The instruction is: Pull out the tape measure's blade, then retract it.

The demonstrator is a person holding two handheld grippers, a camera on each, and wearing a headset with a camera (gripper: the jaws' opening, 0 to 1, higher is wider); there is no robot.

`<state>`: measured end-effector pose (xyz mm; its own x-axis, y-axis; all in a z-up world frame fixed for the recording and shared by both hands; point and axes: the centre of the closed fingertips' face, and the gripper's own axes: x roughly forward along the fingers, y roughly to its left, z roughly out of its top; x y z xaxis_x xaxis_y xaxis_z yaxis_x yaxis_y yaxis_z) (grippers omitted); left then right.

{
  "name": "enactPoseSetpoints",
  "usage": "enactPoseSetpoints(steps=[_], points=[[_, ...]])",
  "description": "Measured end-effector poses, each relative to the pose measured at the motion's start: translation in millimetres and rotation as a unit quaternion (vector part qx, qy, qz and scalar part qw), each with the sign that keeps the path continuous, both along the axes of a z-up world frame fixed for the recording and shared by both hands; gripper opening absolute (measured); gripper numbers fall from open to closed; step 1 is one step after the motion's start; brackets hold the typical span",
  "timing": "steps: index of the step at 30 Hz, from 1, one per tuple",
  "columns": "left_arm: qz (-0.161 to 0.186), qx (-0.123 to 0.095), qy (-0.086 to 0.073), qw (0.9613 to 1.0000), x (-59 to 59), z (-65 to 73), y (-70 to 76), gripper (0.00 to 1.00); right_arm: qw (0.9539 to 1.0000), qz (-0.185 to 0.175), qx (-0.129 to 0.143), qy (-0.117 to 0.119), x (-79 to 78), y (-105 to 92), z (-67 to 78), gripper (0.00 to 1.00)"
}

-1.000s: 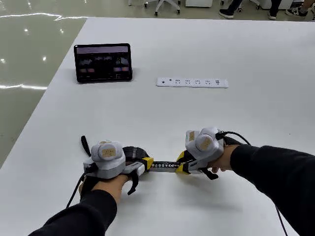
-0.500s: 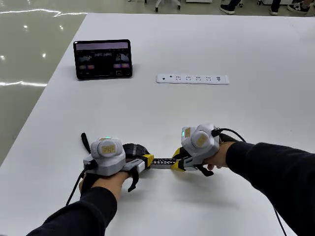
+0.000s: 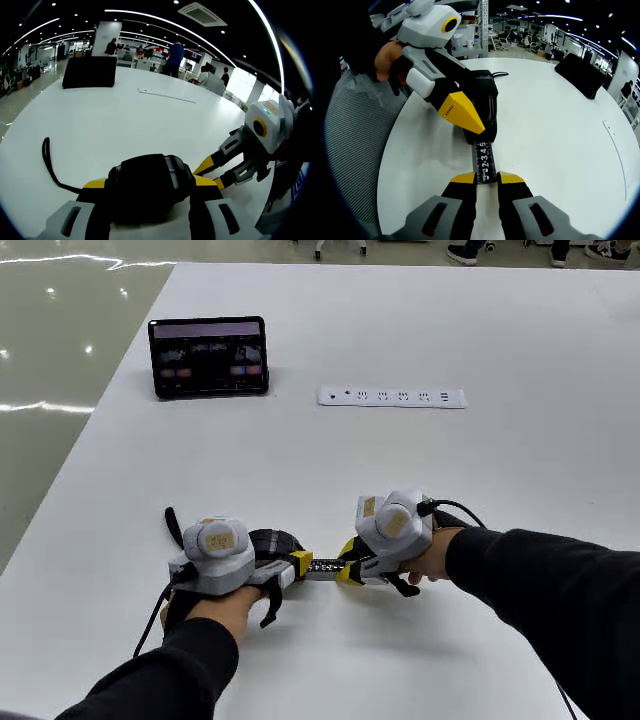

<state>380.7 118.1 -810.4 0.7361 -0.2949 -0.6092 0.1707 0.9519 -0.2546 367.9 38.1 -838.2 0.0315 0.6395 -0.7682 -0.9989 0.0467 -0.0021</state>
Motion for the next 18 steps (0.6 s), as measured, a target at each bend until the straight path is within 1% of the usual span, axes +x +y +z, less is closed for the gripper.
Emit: enactPoseSetpoints(steps=[5,12,18], points=[[0.001,-0.001,-0.001,1.0000,-0.1,-0.1,0.0,0.59,0.9999,-0.007,0.006,0.006,-0.3,3.8,0.1,0.11],[0.002,-0.002,-0.001,1.0000,-0.2,-0.1,-0.2,0.59,0.9999,-0.004,0.008,0.005,-0.9,10.3,0.4,0.11],[0.002,-0.003,-0.001,1.0000,-0.8,0.1,-0.6,0.59,0.9999,-0.002,0.012,0.004,-2.2,20.0,-0.5,0.11]])
